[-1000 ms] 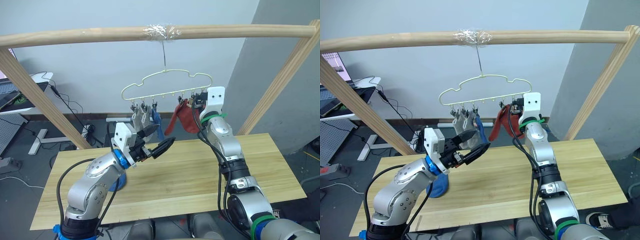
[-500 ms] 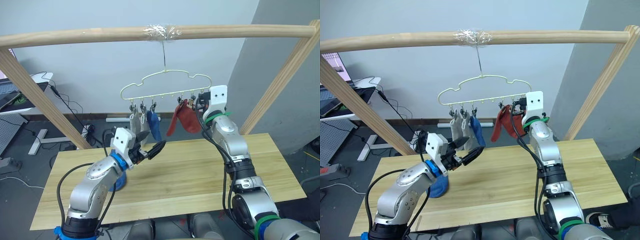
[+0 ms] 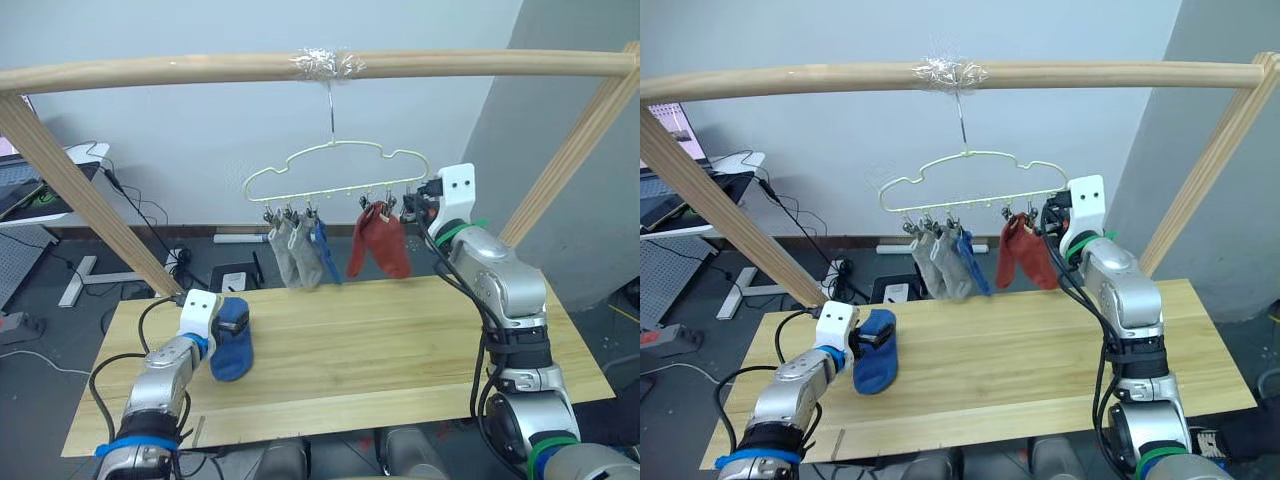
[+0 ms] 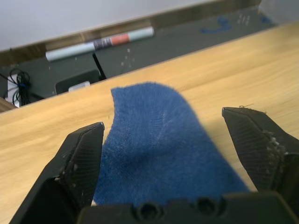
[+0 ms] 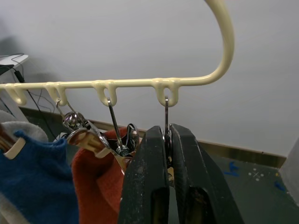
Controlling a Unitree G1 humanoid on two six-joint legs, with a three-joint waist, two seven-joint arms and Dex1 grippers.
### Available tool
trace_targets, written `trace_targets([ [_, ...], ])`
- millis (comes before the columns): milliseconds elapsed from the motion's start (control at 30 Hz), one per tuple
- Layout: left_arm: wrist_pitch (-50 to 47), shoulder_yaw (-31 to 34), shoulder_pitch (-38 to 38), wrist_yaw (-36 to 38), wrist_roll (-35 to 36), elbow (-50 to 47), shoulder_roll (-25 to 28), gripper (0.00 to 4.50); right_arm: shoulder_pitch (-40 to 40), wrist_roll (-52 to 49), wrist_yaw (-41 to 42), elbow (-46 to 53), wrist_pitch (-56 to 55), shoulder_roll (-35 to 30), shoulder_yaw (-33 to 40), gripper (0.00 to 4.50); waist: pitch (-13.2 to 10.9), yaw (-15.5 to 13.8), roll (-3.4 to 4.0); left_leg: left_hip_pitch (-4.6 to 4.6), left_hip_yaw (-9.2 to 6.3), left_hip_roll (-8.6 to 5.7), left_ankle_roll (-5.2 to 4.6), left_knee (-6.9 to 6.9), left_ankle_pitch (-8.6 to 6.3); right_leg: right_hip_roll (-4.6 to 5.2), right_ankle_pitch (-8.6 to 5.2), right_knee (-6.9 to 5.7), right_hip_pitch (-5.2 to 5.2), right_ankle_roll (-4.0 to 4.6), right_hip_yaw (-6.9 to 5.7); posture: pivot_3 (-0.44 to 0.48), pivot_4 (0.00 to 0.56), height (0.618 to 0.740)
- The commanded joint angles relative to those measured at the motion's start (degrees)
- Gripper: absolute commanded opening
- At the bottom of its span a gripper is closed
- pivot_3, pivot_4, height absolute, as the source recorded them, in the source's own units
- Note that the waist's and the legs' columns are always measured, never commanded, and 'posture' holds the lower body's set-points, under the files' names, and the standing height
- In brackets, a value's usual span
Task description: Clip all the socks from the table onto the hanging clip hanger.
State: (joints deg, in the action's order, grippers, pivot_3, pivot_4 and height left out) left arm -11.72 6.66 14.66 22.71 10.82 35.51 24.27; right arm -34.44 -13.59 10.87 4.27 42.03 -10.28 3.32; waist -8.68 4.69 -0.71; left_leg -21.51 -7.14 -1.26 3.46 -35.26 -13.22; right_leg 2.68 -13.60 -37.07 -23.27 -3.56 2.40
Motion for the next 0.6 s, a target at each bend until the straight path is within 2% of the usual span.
trace_targets([
  [33,2.3,-0.6,2.4,1.9,-1.6,7.6,-0.5,4.50,-0.2,-0.7,-0.9,3.8,0.9,0.5,0.5,0.13,0.0,0.1,0.00,0.00,0.00,0.00,0.00,0.00,0.00,0.00,0.00,0.00,0.00,0.00,0.00,-0.074,0.144,0.740],
  [67,2.4,-0.5,2.8,2.2,-1.8,9.1,-0.6,4.50,-0.2,-0.7,-0.9,4.1,1.2,0.5,0.5,0.13,0.0,0.1,0.00,0.01,0.00,0.00,0.00,0.00,0.00,0.01,0.00,-0.01,0.00,0.00,0.00,-0.078,0.142,0.740],
  [167,2.9,-0.4,3.1,2.6,-2.4,11.4,-0.6,3.92,-0.4,-0.7,-0.8,4.7,1.8,0.1,0.4,0.12,0.0,0.1,0.02,0.06,0.00,0.00,0.00,0.01,0.00,0.01,-0.01,-0.05,0.01,-0.02,0.00,-0.081,0.141,0.740],
  [400,5.1,-1.9,0.8,4.4,-4.3,9.8,-0.9,1.95,-0.5,-0.9,-0.7,5.0,2.1,-0.5,0.6,0.12,0.0,0.2,0.05,0.13,0.03,0.00,0.00,0.01,0.00,0.01,-0.01,-0.06,0.06,-0.03,0.04,-0.077,0.132,0.740],
  [533,15.0,-8.4,-1.7,4.8,-12.1,8.1,0.9,0.84,-0.7,0.3,0.8,4.4,-0.2,-1.9,-1.1,0.12,0.0,0.1,0.07,0.13,0.04,0.00,0.00,0.04,0.00,0.02,-0.01,-0.04,0.06,-0.03,0.05,-0.075,0.128,0.740],
  [600,16.4,-8.7,-2.4,4.6,-12.2,7.0,0.4,0.40,-0.7,0.3,1.2,4.5,-0.5,-2.2,-1.4,0.12,0.0,0.1,0.07,0.15,0.06,0.00,0.00,0.04,0.00,0.02,0.00,-0.05,0.06,-0.02,0.07,-0.078,0.127,0.740],
])
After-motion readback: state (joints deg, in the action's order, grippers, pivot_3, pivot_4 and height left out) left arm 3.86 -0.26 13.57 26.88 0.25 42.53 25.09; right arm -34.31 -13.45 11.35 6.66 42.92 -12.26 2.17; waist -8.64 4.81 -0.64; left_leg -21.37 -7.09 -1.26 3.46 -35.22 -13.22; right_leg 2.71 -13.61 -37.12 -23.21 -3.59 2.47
